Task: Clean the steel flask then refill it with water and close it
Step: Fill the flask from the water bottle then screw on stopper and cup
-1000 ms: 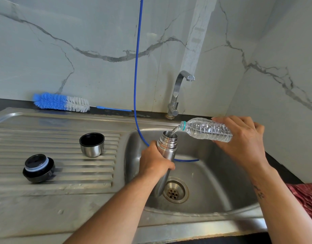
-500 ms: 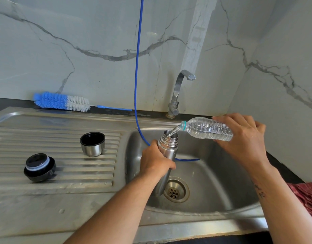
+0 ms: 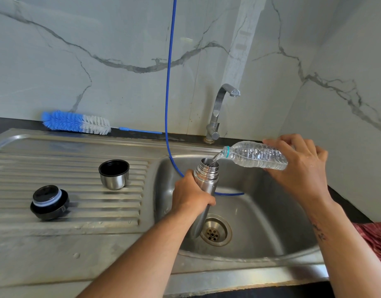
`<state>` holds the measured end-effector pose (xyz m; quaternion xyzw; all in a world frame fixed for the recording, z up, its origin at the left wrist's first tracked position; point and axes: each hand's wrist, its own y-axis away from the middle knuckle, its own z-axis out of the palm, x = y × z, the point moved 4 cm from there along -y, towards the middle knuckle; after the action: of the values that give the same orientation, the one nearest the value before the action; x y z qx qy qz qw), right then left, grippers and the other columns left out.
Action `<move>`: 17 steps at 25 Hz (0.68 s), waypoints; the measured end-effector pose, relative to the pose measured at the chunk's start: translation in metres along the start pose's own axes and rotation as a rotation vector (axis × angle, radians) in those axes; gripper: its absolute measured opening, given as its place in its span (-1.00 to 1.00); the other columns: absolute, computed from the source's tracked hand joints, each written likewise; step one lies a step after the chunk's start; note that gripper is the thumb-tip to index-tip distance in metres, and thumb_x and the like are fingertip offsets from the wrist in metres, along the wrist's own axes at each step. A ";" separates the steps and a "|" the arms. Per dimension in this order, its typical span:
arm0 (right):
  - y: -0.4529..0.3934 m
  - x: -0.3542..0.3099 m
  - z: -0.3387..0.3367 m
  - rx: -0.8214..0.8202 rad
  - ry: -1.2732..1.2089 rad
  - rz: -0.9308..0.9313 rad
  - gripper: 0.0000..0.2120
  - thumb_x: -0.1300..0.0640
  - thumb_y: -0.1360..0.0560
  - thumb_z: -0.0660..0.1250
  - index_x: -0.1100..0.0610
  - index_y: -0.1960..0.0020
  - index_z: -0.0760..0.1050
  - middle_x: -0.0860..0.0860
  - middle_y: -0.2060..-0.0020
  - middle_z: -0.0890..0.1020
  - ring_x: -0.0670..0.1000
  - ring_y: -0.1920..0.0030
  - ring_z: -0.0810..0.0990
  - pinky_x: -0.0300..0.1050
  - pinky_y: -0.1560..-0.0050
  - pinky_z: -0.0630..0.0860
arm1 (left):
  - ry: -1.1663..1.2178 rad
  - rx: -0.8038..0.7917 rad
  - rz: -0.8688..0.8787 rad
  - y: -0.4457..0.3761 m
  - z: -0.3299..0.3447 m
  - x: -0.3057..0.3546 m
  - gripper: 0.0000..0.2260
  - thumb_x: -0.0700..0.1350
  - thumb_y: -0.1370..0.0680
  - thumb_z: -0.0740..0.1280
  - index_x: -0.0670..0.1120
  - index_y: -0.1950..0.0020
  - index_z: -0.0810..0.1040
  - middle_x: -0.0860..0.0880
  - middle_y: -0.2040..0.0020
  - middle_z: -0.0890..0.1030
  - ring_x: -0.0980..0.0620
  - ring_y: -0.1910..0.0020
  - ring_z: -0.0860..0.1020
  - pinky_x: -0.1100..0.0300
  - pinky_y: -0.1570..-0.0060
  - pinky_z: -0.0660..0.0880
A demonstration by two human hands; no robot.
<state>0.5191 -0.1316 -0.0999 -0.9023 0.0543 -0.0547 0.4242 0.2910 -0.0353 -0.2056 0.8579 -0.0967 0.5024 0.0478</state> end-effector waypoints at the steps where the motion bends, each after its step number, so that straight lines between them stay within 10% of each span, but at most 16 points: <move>1: 0.000 0.000 0.000 -0.001 -0.001 0.001 -0.44 0.07 -0.32 0.68 -0.01 -0.29 0.62 0.07 -0.18 0.57 0.18 -0.14 0.50 0.20 -0.18 0.29 | 0.002 -0.001 0.002 0.000 0.000 0.000 -0.41 -0.13 -0.21 0.69 0.00 -0.13 0.48 0.02 -0.07 0.62 0.00 0.03 0.58 0.17 0.09 0.49; 17: -0.001 -0.002 -0.004 0.012 -0.032 0.000 -0.44 0.10 -0.33 0.67 0.06 -0.26 0.54 0.04 -0.16 0.61 0.15 -0.16 0.49 0.19 -0.21 0.28 | 0.003 0.000 -0.009 0.000 0.001 0.000 -0.40 -0.14 -0.21 0.69 0.01 -0.13 0.48 0.01 -0.09 0.62 -0.02 0.00 0.60 0.15 0.07 0.51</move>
<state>0.5163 -0.1336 -0.0969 -0.9005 0.0472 -0.0408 0.4303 0.2918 -0.0355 -0.2058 0.8576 -0.0927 0.5035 0.0500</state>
